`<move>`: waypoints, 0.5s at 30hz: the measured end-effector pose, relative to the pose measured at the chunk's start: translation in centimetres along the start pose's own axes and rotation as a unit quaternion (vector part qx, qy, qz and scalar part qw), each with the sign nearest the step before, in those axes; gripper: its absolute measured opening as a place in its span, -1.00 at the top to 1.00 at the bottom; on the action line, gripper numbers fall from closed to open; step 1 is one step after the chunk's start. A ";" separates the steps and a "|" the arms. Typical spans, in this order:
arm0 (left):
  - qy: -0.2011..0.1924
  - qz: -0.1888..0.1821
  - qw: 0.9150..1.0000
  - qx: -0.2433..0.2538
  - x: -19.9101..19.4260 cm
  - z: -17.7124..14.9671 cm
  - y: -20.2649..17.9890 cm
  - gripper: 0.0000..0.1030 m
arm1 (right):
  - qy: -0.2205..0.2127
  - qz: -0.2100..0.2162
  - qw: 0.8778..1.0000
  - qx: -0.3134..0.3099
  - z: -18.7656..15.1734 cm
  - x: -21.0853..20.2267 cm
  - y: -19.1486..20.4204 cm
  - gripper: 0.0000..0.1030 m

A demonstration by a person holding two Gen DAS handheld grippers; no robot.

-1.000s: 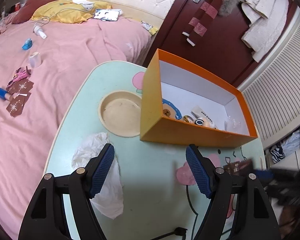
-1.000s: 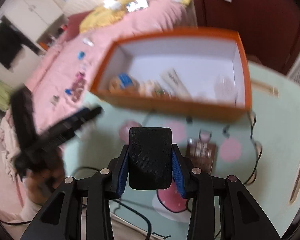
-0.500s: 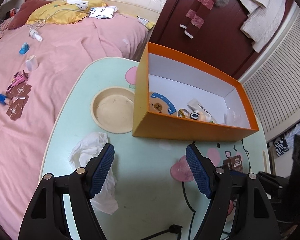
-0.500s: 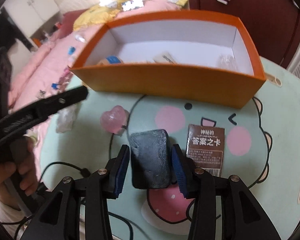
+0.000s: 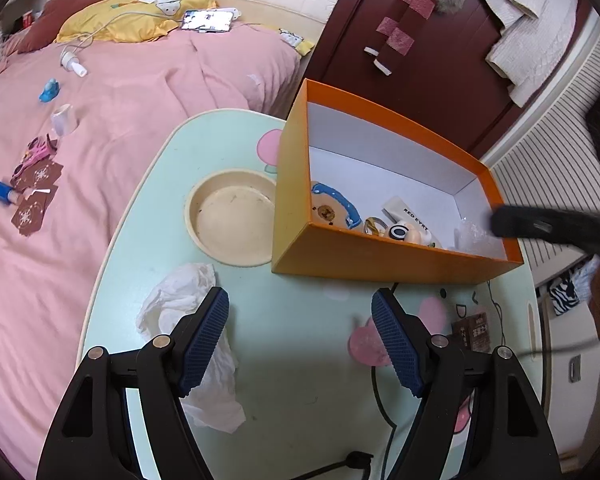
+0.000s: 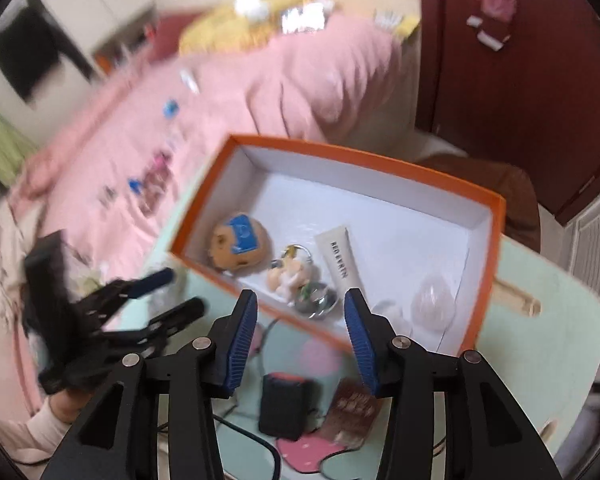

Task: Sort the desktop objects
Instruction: 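Grasp the white RED EARTH tube with the right tool, place it on the table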

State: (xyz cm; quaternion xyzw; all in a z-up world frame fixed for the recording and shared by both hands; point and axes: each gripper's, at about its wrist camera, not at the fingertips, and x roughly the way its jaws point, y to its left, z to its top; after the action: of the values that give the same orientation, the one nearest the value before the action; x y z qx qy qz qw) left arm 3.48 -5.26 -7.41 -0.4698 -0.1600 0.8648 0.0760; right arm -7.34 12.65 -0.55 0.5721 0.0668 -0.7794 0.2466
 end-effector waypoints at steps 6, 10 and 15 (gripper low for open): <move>-0.005 0.001 1.000 -0.007 -0.4 0.1 0.5 -0.45 | 0.106 -0.031 0.994 -0.020 2.7 6.1 -0.8 0.33; -0.005 0.002 1.000 -0.009 -0.4 0.0 0.7 -0.45 | 0.145 -0.050 0.988 -0.035 2.9 8.5 -0.8 0.47; -0.006 0.000 1.000 -0.010 -0.5 0.2 0.8 -0.45 | 0.138 -0.072 0.987 -0.042 3.0 8.2 -0.8 0.65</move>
State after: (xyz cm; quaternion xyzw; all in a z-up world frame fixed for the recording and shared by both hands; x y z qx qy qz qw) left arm 3.62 -6.15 -7.20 -0.4657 -0.1688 0.8658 0.0702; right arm -12.14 9.69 -7.31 0.6570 0.1739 -0.7052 0.2021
